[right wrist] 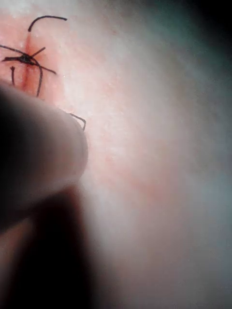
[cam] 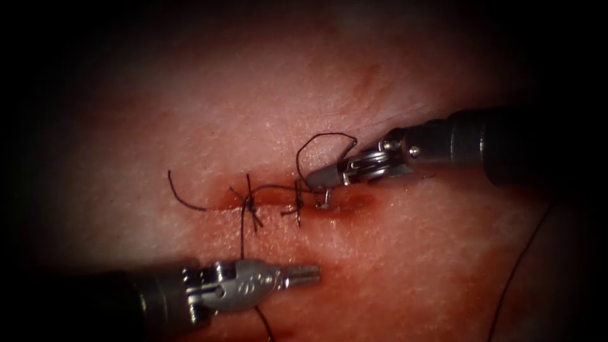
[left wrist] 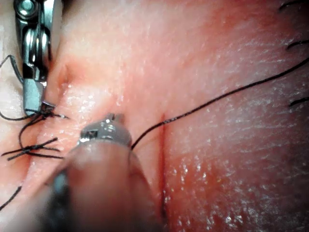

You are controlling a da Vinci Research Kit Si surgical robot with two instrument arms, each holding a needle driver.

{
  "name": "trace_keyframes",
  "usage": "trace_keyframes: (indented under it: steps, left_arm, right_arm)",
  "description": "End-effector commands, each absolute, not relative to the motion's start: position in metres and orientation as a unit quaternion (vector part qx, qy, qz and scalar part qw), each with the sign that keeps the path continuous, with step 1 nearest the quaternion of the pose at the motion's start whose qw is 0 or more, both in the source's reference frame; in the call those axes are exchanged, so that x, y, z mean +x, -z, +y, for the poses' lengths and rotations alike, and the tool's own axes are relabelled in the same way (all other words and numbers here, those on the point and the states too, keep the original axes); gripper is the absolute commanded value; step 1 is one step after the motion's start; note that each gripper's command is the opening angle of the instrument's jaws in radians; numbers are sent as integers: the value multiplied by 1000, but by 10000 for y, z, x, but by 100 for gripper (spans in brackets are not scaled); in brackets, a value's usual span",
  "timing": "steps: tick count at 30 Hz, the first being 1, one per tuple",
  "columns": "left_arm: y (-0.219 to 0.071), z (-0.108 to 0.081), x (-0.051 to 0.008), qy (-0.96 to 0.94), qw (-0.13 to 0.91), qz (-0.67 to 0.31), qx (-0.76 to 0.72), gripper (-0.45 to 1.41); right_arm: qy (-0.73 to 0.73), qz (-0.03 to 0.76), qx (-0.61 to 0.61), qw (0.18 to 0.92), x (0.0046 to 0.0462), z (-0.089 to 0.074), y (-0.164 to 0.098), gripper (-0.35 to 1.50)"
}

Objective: Wound Closure
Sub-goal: Push needle through skin above incision with right hand

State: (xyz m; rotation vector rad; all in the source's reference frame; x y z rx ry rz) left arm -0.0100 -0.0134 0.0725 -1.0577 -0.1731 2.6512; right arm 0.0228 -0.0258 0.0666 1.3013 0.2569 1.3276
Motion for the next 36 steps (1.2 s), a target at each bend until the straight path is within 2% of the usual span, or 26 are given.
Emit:
trace_keyframes:
  steps: [1,12,32,36]
  left_arm:
    - [-731,-134,-105,-918,140,-60,-366,-20]
    - [-731,-133,-106,-918,141,-60,-366,-20]
    - [-730,-133,-104,-918,140,-60,-366,-20]
    - [-730,-133,-105,-918,141,-60,-366,-20]
  right_arm:
    - [-569,106,553,600,231,-255,-669,-35]
    - [-526,53,541,654,221,-272,-650,-35]
    - [-424,-49,629,650,230,-352,-644,-35]
    - [-480,14,616,625,234,-331,-649,-35]
